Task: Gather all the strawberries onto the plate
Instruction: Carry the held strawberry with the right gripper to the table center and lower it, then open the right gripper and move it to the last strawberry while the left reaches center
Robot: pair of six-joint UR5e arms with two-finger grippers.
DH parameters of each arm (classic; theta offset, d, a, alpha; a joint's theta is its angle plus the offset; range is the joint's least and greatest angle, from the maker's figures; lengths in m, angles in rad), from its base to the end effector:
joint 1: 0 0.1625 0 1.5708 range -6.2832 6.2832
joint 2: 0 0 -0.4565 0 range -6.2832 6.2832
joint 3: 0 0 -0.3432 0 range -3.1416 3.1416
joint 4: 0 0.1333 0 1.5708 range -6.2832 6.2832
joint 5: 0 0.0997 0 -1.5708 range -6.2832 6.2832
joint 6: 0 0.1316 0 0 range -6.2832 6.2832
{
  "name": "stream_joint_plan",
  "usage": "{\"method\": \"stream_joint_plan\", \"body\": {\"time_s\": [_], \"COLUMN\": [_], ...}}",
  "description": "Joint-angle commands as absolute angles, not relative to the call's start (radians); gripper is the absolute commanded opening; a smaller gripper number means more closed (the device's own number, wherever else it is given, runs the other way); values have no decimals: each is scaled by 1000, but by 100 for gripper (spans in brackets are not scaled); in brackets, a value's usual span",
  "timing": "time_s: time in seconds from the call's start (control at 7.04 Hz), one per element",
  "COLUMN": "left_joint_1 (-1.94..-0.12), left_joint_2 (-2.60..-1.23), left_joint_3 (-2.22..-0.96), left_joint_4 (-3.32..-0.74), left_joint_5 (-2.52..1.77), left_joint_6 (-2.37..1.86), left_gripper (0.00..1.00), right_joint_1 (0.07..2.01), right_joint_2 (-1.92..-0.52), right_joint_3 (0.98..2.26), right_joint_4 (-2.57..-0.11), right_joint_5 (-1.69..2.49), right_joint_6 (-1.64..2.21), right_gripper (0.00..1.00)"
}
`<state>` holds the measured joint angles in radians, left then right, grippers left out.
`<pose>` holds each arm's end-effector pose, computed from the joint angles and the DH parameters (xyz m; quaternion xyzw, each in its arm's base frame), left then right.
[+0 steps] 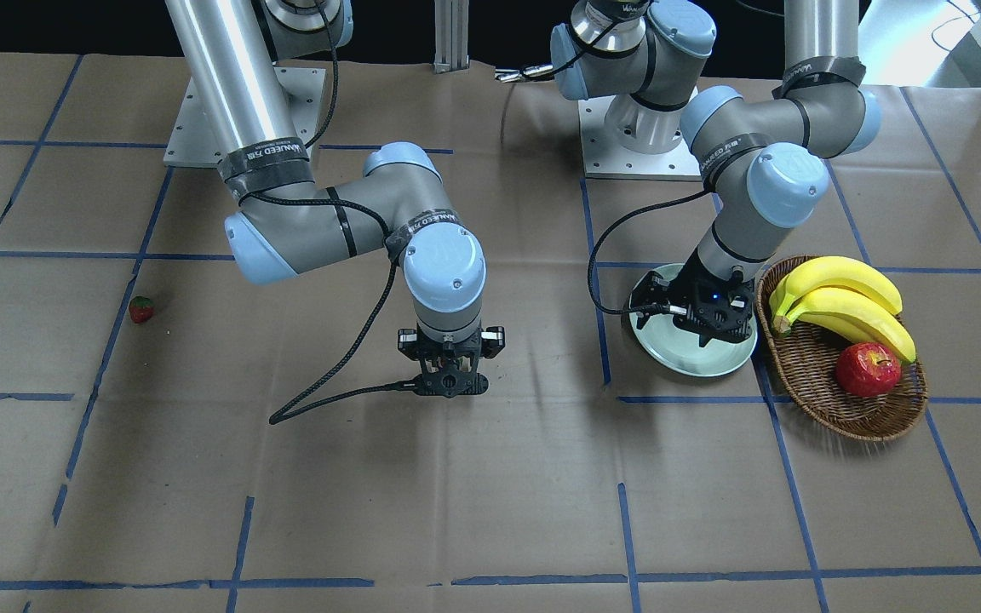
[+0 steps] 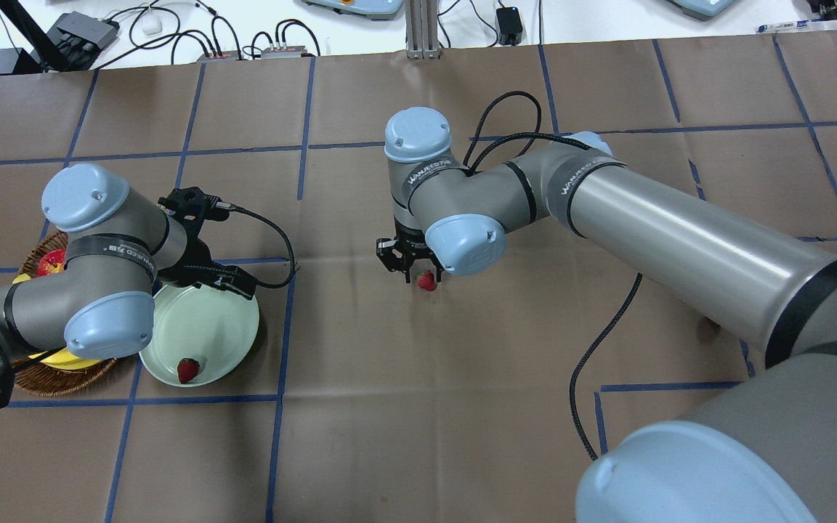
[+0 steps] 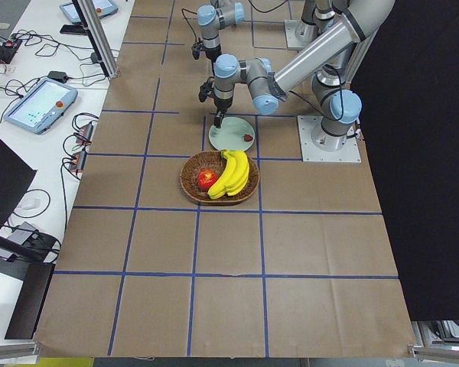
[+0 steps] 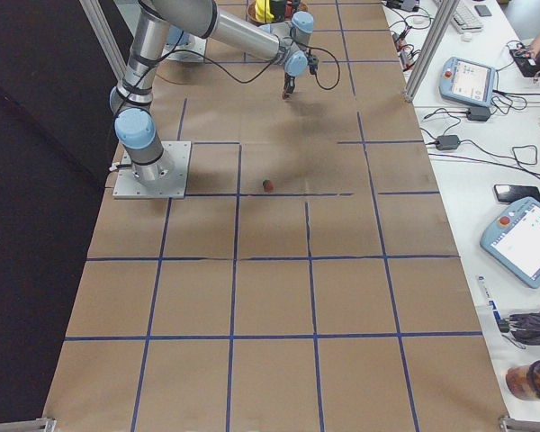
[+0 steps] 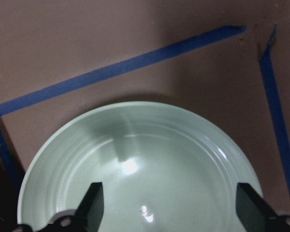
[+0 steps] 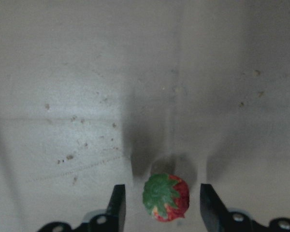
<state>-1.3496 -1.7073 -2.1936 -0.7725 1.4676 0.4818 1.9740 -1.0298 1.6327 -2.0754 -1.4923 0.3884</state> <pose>-0.0521 -0.4379 0.2516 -0.1307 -0.9899 0.0360 0.0417 0.3691 -0.4993 0.2189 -0.0055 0.9980 0.0604 0.0172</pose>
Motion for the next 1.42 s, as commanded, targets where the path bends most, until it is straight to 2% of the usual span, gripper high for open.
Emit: {"method": "stream_joint_plan", "body": {"time_s": [0.0, 0.43, 0.71, 0.99, 1.28], "left_joint_1": [-1405, -1579, -1714, -1860, -1929], "left_joint_2": [-1706, -1720, -1779, -1906, -2001], "left_joint_3": [-2191, -2154, -2082, -1964, -1860], "left_joint_4": [-773, -770, -767, -764, -767], "left_joint_5": [1447, 1447, 1447, 1456, 1454], "left_joint_6": [373, 70, -137, -308, -380], "left_gripper": [99, 99, 99, 99, 98], "right_joint_1": [1944, 1742, 1495, 1254, 1136], "right_joint_2": [-1130, -1337, -1460, -1494, -1485], "right_joint_3": [1625, 1711, 1868, 2009, 2141], "right_joint_4": [-1998, -1832, -1856, -2025, -2173], "right_joint_5": [-1494, -1528, -1572, -1595, -1592], "right_joint_6": [374, 127, -100, -345, -460], "right_gripper": [100, 100, 100, 100, 100]}}
